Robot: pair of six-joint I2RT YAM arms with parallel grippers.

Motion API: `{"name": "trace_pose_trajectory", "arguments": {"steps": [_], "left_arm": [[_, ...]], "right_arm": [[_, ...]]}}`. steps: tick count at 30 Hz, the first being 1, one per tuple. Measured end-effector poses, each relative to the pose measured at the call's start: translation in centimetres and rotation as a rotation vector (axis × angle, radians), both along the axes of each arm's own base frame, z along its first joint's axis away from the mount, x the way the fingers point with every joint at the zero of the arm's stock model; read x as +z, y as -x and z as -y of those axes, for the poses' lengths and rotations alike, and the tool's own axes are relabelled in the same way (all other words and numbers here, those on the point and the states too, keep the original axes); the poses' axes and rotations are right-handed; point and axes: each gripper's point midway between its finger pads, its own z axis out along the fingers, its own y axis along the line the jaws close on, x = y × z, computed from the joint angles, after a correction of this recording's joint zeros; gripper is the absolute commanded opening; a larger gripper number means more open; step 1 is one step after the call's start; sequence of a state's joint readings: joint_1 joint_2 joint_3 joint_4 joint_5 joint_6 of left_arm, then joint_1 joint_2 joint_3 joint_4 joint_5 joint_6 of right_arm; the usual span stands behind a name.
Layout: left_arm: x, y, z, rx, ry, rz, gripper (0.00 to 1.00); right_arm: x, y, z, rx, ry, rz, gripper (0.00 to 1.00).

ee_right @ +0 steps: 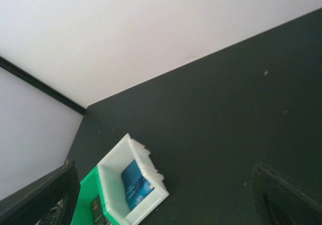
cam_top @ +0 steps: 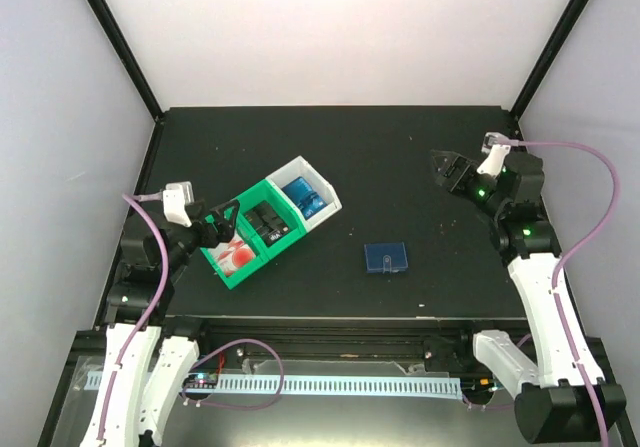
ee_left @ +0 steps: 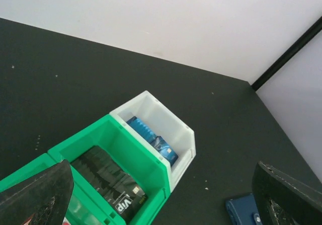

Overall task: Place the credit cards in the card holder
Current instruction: Open the card holder at the center of the board.

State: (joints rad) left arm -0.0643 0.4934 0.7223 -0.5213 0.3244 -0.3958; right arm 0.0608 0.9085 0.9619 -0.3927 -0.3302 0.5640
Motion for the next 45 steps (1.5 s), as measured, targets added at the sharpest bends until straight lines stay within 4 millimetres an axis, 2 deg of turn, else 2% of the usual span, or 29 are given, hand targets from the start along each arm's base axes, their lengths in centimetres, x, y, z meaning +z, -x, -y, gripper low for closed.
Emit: {"name": "trace_pose_trajectory", "arguments": {"steps": [6, 9, 13, 18, 24, 29, 31, 35, 41, 45], "left_arm": [[0.1, 0.1, 0.7, -0.037, 0.05, -0.002, 0.99], [0.0, 0.1, 1.1, -0.057, 0.08, -0.007, 0.99], [-0.6, 0.2, 2.1, -0.115, 0.122, -0.012, 0.99], [-1.8, 0.5, 4.0, -0.23, 0.189, -0.024, 0.99], [-1.3, 1.5, 5.7, -0.354, 0.25, -0.004, 0.99], [-2.3, 2.4, 7.3, -0.434, 0.286, -0.041, 0.99], [-2.8, 2.9, 8.1, -0.467, 0.296, -0.058, 0.99], [-4.3, 3.8, 9.4, -0.505, 0.317, -0.113, 0.99], [-6.5, 5.1, 11.6, -0.545, 0.328, -0.206, 0.99], [-8.5, 5.9, 13.2, -0.566, 0.321, -0.288, 0.99]], "right_arm": [[-4.0, -1.5, -2.1, 0.124, -0.103, -0.098, 0.89], [-7.0, -2.1, -3.0, 0.163, -0.136, -0.178, 0.9], [-11.2, -1.8, -3.9, 0.181, -0.135, -0.291, 0.9], [-15.5, -1.0, -5.6, 0.189, -0.079, -0.405, 0.9], [-20.7, -0.7, -7.3, 0.19, 0.052, -0.55, 0.9], [-24.7, -0.6, -8.1, 0.185, 0.174, -0.653, 0.77], [-25.8, -0.4, -8.3, 0.19, 0.206, -0.679, 0.7], [-27.6, 0.3, -8.9, 0.216, 0.247, -0.726, 0.63], [-29.4, 2.8, -9.5, 0.239, 0.311, -0.764, 0.64], [-29.3, 4.3, -9.2, 0.225, 0.304, -0.757, 0.7]]}}
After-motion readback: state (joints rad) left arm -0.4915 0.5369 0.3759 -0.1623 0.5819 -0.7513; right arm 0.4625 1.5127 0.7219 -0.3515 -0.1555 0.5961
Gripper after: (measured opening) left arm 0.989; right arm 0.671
